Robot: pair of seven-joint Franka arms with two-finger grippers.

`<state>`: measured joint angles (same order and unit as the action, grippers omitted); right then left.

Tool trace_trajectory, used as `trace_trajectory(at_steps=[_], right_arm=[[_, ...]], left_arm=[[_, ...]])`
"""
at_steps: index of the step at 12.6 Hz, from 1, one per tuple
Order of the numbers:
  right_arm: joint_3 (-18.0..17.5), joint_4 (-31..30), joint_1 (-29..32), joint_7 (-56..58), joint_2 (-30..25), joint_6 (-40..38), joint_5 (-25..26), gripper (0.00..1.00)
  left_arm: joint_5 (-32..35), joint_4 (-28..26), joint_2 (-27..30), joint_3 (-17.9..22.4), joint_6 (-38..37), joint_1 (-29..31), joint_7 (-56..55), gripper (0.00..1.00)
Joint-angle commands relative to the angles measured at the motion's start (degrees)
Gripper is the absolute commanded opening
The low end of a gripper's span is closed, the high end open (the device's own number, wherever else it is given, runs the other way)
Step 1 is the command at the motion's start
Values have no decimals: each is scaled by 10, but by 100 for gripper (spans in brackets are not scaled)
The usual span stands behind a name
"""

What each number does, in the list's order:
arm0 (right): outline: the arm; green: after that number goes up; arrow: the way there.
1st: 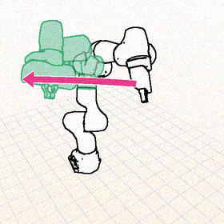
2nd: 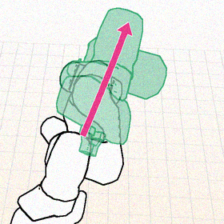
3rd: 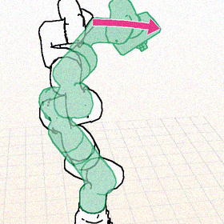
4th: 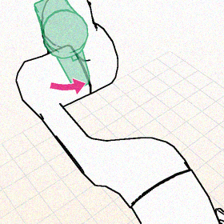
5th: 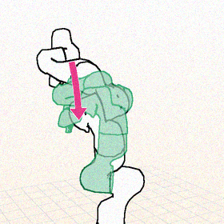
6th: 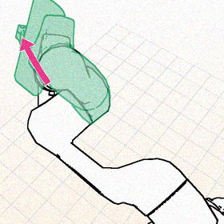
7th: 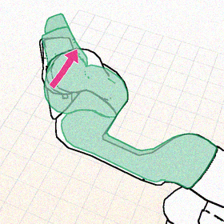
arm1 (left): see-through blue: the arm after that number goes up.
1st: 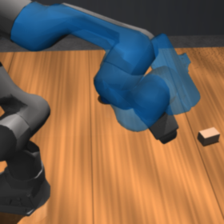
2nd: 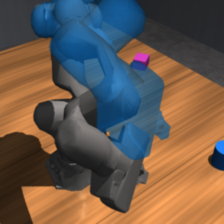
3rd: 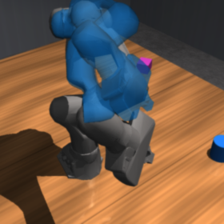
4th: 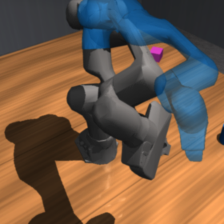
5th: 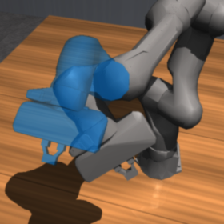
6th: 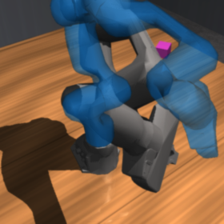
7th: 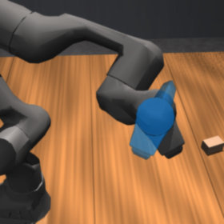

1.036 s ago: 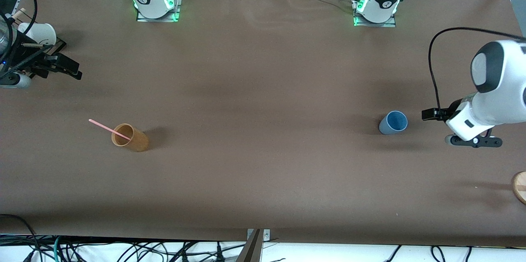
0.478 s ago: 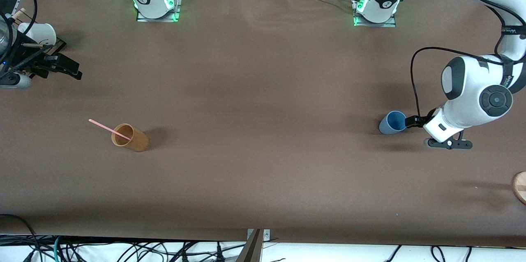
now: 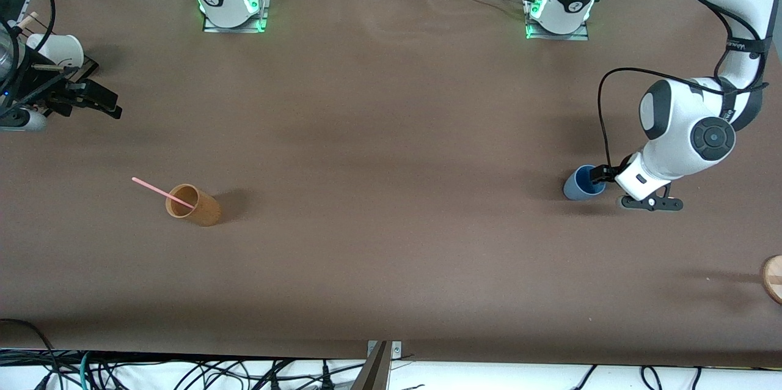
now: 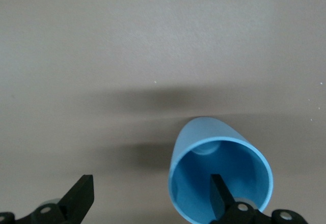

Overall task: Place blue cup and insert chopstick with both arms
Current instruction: 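Lower the left gripper over the blue cup and grasp it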

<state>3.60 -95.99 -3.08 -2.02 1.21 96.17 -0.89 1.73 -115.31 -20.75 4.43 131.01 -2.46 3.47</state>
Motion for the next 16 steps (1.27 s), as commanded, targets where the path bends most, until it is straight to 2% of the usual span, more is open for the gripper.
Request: trace_trajectory(at_steps=[1, 6, 7, 9, 10, 11, 12, 14, 16], right_arm=[[-3, 0, 7, 3, -2, -2, -8, 100], [-3, 1, 7, -3, -2, -2, -8, 100], [-4, 1, 7, -3, -2, -2, -8, 100], [-6, 1, 4, -3, -2, -2, -7, 100], [-6, 2, 1, -2, -1, -2, -5, 100], [-7, 2, 0, -2, 3, -2, 0, 100], [-8, 2, 0, -2, 5, -2, 0, 100], [-8, 4, -5, -2, 16, 2, 3, 100], [-9, 4, -14, -4, 29, 8, 32, 100]], left_arm=[[-14, -42, 28, 3, 30, -7, 11, 100], [-16, -81, 23, 4, 91, -7, 11, 99], [-26, -81, 22, 4, 91, -7, 11, 85], [-31, -81, 21, 4, 90, -7, 9, 39], [-31, -81, 21, 4, 88, -7, 8, 20], [-31, -81, 21, 4, 87, -7, 7, 5], [-31, -81, 20, 4, 86, -7, 6, 0], [-51, -80, 18, 4, 85, -7, 6, 0], [-56, -76, 17, 4, 82, -7, 6, 0]])
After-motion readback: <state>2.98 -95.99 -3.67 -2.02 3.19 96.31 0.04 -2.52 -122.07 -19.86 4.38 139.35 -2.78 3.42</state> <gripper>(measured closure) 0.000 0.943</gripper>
